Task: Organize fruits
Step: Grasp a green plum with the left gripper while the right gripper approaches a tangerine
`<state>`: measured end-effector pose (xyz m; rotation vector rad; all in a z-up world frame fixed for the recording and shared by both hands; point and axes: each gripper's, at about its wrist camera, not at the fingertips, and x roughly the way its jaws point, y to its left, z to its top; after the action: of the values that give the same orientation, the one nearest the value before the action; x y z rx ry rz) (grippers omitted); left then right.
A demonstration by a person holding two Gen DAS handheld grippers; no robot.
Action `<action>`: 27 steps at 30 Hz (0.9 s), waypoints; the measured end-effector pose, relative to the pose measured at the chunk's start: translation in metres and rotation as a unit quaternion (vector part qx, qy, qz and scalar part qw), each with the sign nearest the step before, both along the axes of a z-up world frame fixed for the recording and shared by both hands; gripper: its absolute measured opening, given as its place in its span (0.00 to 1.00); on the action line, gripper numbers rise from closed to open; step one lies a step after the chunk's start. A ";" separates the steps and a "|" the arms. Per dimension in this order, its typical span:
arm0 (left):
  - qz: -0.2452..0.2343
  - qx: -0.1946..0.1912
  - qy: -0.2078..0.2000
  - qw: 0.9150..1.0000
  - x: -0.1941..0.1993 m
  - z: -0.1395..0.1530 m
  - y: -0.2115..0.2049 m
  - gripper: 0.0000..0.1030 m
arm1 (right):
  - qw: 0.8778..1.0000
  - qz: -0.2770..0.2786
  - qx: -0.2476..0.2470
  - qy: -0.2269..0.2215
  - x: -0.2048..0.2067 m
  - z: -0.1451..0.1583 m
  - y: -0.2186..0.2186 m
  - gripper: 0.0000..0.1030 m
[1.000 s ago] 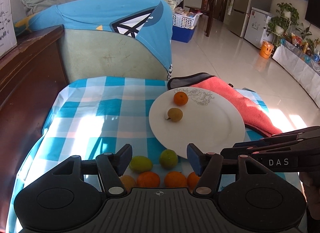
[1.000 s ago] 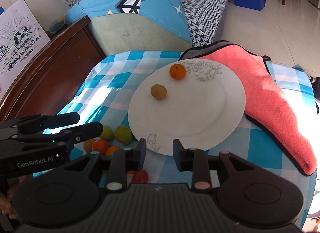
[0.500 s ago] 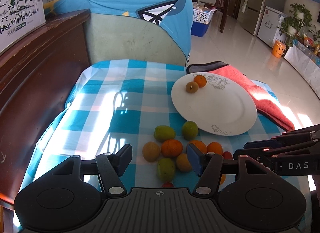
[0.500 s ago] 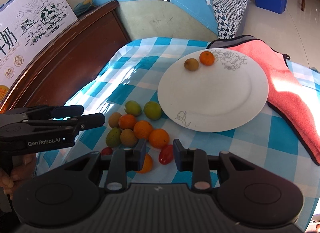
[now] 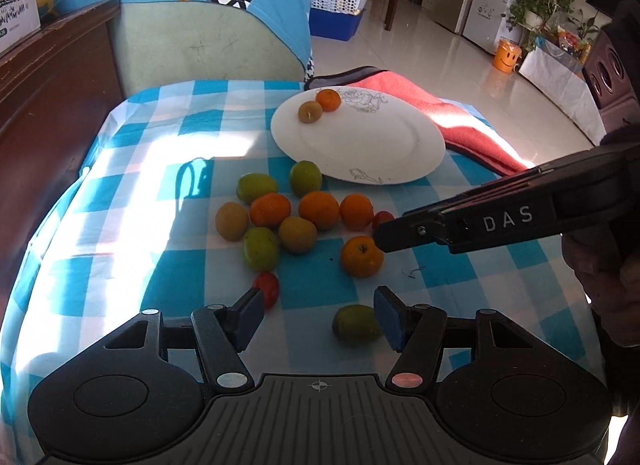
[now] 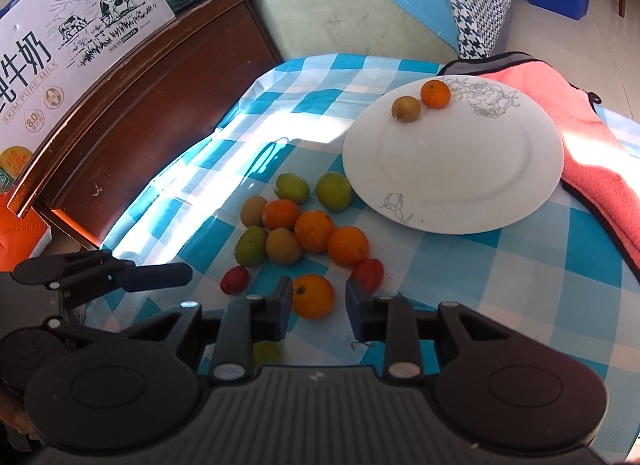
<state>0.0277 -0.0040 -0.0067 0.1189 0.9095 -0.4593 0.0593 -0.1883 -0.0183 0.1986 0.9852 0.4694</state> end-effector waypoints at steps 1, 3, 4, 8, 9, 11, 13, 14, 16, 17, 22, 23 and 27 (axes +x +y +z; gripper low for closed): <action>-0.007 0.003 0.000 1.000 -0.002 -0.002 -0.003 0.58 | 1.000 0.004 0.000 0.001 0.000 0.000 0.003 0.30; -0.020 0.005 0.002 1.000 -0.006 -0.006 -0.009 0.58 | 1.000 0.013 -0.002 0.005 0.001 -0.002 0.007 0.30; -0.024 0.004 0.003 1.000 -0.006 -0.007 -0.010 0.58 | 1.000 0.018 -0.005 0.007 0.001 -0.004 0.010 0.30; -0.029 0.001 0.007 1.000 -0.008 -0.013 -0.014 0.58 | 0.999 0.026 -0.017 0.011 0.001 -0.009 0.014 0.34; -0.031 0.003 0.006 0.999 -0.008 -0.015 -0.015 0.58 | 0.999 0.025 -0.018 0.012 0.002 -0.010 0.015 0.34; -0.035 0.006 0.005 0.999 -0.008 -0.018 -0.018 0.58 | 0.999 0.022 -0.020 0.015 0.003 -0.012 0.015 0.35; -0.036 0.007 0.003 0.999 -0.009 -0.019 -0.020 0.58 | 0.999 0.023 -0.020 0.017 0.004 -0.013 0.016 0.35; -0.036 0.007 0.002 0.999 -0.009 -0.020 -0.020 0.57 | 0.999 0.025 -0.020 0.017 0.005 -0.013 0.016 0.35; -0.038 0.006 0.000 0.999 -0.010 -0.022 -0.021 0.57 | 0.999 0.029 -0.023 0.018 0.005 -0.015 0.018 0.35; -0.038 0.006 0.000 0.999 -0.009 -0.023 -0.022 0.57 | 0.999 0.030 -0.024 0.019 0.005 -0.016 0.020 0.35; -0.036 0.015 0.001 0.999 -0.008 -0.029 -0.025 0.54 | 0.999 0.029 -0.031 0.021 0.007 -0.020 0.022 0.37; -0.036 0.017 0.002 0.999 -0.007 -0.030 -0.025 0.52 | 0.999 0.029 -0.032 0.022 0.008 -0.020 0.022 0.37; -0.034 0.019 0.002 0.999 -0.008 -0.032 -0.025 0.48 | 0.999 0.033 -0.036 0.021 0.009 -0.022 0.025 0.39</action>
<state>0.0201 -0.0292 -0.0390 0.1840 0.9197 -0.5053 0.0680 -0.1636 -0.0407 0.1113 1.0509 0.4899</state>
